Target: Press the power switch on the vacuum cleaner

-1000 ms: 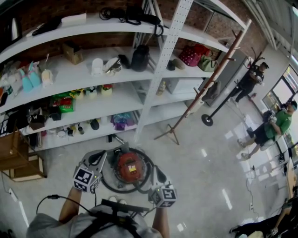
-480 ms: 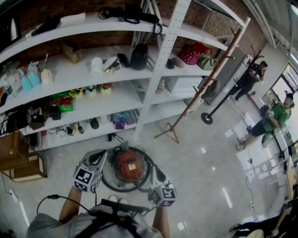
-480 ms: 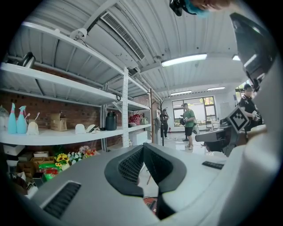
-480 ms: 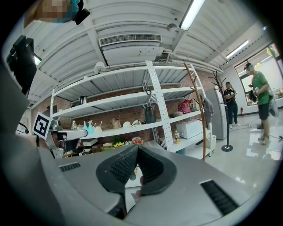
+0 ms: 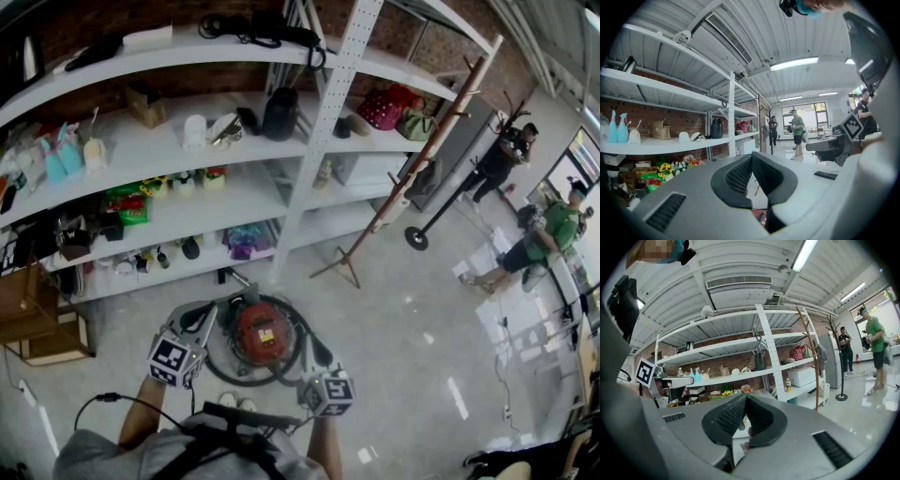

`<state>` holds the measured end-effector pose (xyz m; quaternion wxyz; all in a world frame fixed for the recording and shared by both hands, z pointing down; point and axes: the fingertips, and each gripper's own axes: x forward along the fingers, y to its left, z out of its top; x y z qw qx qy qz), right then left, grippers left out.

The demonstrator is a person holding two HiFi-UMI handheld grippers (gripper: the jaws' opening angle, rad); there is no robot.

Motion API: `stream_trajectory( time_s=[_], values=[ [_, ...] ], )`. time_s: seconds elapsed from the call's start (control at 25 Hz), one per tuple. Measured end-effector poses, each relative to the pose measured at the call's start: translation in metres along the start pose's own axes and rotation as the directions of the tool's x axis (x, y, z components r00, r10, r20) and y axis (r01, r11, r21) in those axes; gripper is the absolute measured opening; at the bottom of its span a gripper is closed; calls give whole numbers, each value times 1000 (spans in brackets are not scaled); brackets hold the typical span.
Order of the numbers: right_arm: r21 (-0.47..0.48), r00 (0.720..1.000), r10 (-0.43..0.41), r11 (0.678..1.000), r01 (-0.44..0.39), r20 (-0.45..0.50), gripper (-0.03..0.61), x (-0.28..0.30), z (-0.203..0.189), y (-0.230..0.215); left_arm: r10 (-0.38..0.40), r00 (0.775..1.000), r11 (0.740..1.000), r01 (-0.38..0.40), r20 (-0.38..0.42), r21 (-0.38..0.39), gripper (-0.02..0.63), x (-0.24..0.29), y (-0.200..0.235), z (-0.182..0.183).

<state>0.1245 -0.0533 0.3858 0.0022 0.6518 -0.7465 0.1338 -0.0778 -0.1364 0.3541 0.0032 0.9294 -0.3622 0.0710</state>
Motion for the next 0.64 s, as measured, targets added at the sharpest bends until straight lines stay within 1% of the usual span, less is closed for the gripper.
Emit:
stream_trajectory(
  time_s=[0.64],
  values=[
    [-6, 1000, 14, 1000, -14, -4, 11, -12, -5, -7, 7, 1000, 1000, -7, -2, 13, 6, -5, -18, 0]
  ],
)
